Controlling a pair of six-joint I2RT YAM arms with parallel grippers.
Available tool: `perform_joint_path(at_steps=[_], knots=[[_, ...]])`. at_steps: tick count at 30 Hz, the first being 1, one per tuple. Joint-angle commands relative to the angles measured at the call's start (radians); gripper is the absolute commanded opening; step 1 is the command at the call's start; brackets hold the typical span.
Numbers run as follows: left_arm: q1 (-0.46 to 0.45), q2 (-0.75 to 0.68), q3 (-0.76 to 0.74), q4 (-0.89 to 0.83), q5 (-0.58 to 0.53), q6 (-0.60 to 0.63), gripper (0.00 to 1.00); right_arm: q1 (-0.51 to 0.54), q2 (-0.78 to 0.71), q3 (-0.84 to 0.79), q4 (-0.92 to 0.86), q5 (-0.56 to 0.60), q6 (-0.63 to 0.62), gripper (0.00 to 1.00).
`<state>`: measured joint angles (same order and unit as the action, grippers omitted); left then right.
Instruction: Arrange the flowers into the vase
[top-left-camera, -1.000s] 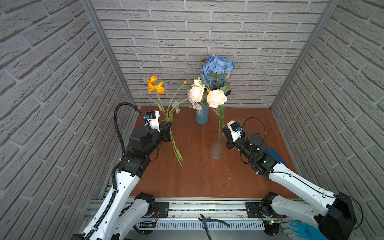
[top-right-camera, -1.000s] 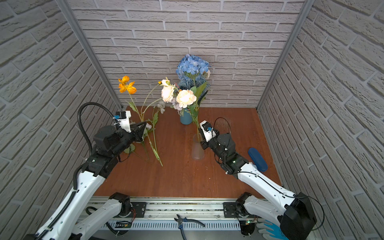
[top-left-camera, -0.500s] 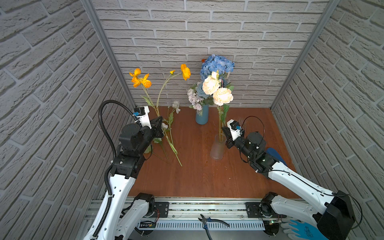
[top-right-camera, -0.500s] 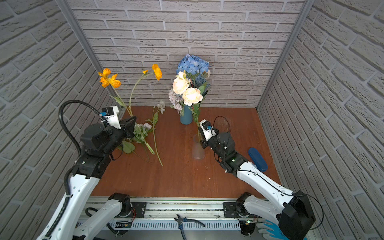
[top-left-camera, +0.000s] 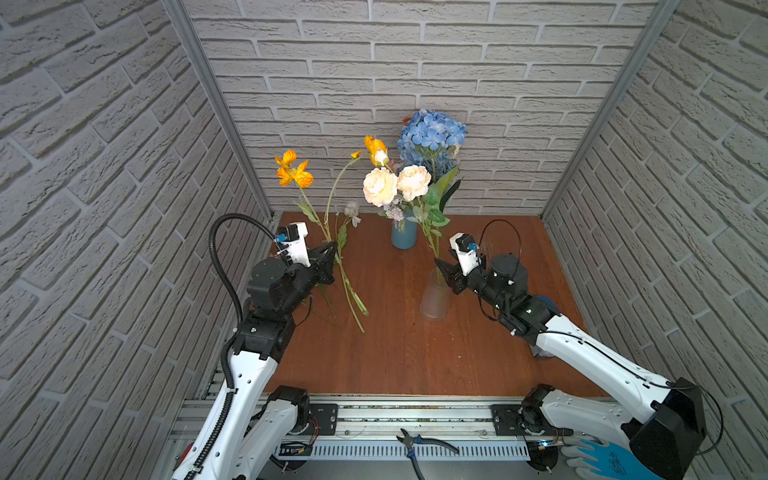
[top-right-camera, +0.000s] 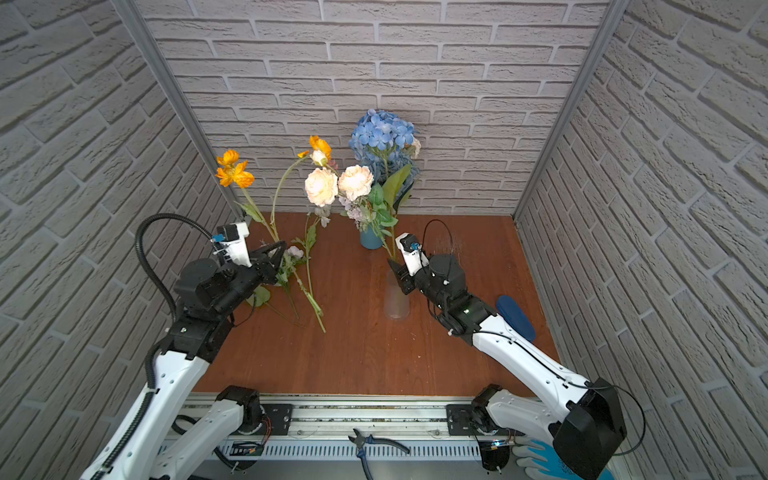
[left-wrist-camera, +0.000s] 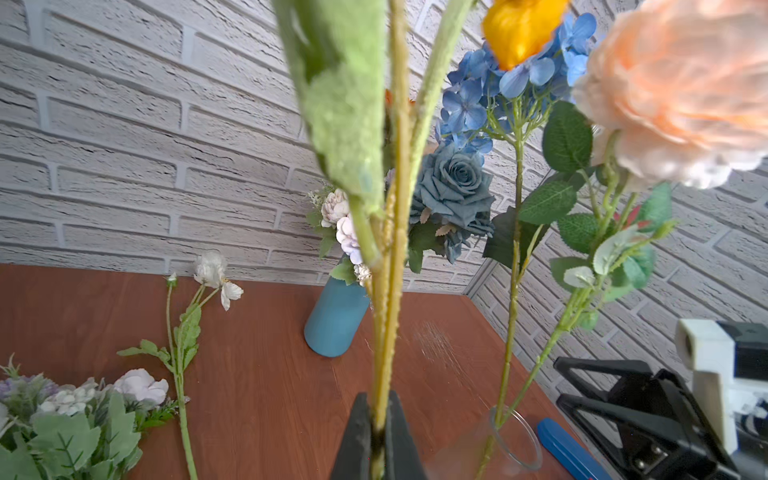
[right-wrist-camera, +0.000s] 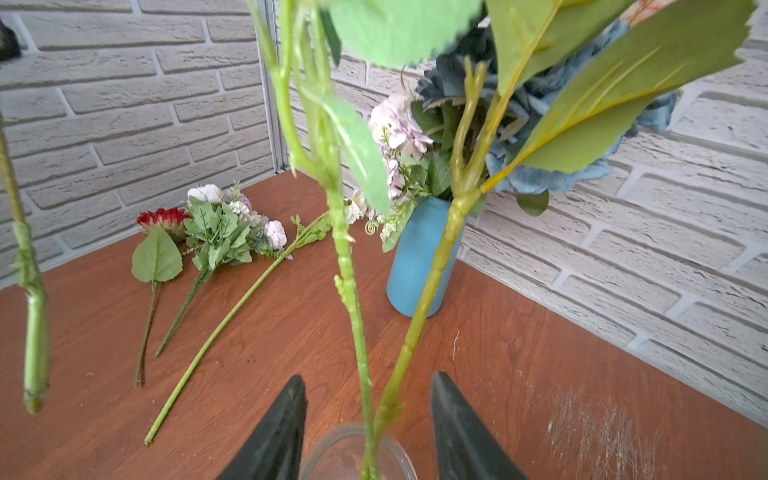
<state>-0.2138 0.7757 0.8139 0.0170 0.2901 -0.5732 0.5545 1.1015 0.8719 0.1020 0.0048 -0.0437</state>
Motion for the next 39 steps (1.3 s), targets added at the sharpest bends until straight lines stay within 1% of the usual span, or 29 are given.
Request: perform_joint_path(at_steps=[1,3,4,6,8,9,11,16,21,24,28,30,32,34,39], knots=[[-0.044,-0.039,-0.047,0.212,-0.029,-0.065,0.0,-0.004,-0.056,0.022,-0.022,-0.007,0.048,0.51],[-0.092,-0.047,-0.083,0.261,-0.102,-0.094,0.0,-0.004,-0.085,0.02,-0.038,0.004,0.066,0.54],[-0.117,-0.074,-0.099,0.274,-0.147,-0.099,0.0,-0.004,-0.098,0.018,-0.047,0.011,0.074,0.54],[-0.171,-0.112,-0.12,0.252,-0.282,-0.085,0.0,-0.003,-0.129,0.01,-0.063,0.029,0.087,0.55],[-0.198,-0.149,-0.138,0.247,-0.371,-0.063,0.0,-0.004,-0.157,-0.004,-0.07,0.045,0.094,0.55],[-0.204,-0.166,-0.146,0.246,-0.401,-0.059,0.0,-0.004,-0.171,-0.01,-0.075,0.052,0.096,0.55],[-0.205,-0.187,-0.146,0.244,-0.418,-0.06,0.0,-0.005,-0.193,-0.018,-0.089,0.066,0.096,0.55],[-0.229,-0.193,-0.112,0.247,-0.387,-0.063,0.0,-0.004,-0.224,-0.038,-0.111,0.093,0.106,0.55],[-0.317,-0.197,-0.084,0.314,-0.374,-0.028,0.0,-0.004,-0.229,-0.061,-0.114,0.096,0.12,0.54],[-0.368,-0.177,-0.028,0.324,-0.352,0.003,0.0,-0.004,-0.226,-0.066,-0.125,0.101,0.122,0.54],[-0.386,-0.095,0.086,0.29,-0.231,0.0,0.0,-0.004,-0.223,-0.07,-0.132,0.107,0.127,0.54],[-0.396,-0.027,0.13,0.305,-0.154,-0.005,0.0,-0.004,-0.221,-0.073,-0.131,0.105,0.128,0.55],[-0.421,0.023,0.157,0.335,-0.109,0.0,0.0,-0.004,-0.221,-0.076,-0.133,0.105,0.131,0.54],[-0.458,0.062,0.18,0.353,-0.098,0.037,0.0,-0.004,-0.224,-0.08,-0.134,0.104,0.134,0.54],[-0.562,0.17,0.232,0.368,-0.138,0.175,0.0,-0.004,-0.237,-0.09,-0.143,0.108,0.133,0.54]])
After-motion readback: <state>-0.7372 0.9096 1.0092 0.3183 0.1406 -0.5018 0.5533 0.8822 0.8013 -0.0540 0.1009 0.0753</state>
